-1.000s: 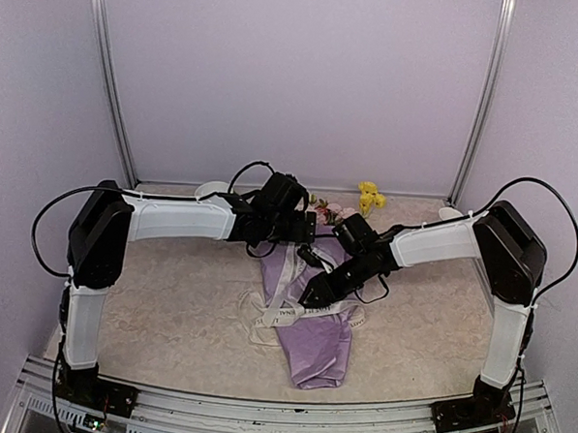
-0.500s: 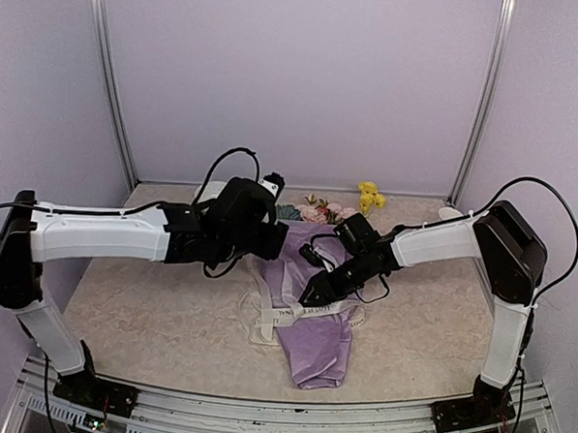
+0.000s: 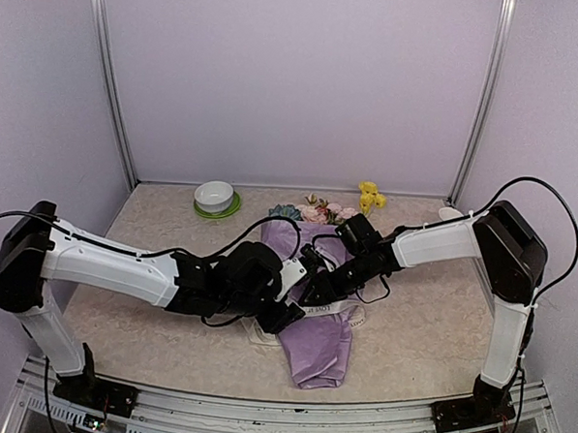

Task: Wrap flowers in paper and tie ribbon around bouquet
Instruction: Cross the ribbon over the folded bouquet.

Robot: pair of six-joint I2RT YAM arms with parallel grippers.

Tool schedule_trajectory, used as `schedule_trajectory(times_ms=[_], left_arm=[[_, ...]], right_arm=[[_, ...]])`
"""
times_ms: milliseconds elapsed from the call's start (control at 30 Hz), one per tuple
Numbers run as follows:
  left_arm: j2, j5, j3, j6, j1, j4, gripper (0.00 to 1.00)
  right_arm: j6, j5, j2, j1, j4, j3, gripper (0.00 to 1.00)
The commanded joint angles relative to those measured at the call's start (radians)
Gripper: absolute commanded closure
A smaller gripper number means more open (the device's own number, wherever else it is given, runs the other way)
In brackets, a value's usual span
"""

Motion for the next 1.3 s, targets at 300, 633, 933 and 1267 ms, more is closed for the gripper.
schedule_trajectory(times_ms=[300, 633, 933, 1267], left_arm=[[0.194, 0.071, 0.127, -0.031, 0.077, -0.091, 0.34], [0.255, 0.013, 0.125, -0.033, 0.091, -0.045, 0.48], [0.243, -0.022, 0.096, 0.016, 0.066, 0.031, 1.00], [0.130, 0.068, 0.073, 0.106, 0.016, -0.065, 1.00]], right_arm=[[0.009, 0.063, 0.024, -0.017, -0.071, -0.041, 0.55], [0.011, 0.056, 0.033, -0.020, -0.064, -0.043, 0.55], [0.012, 0.054, 0.025, -0.025, -0.063, -0.049, 0.55], [0.019, -0.057, -0.030, -0.049, 0.000, -0.090, 0.55]])
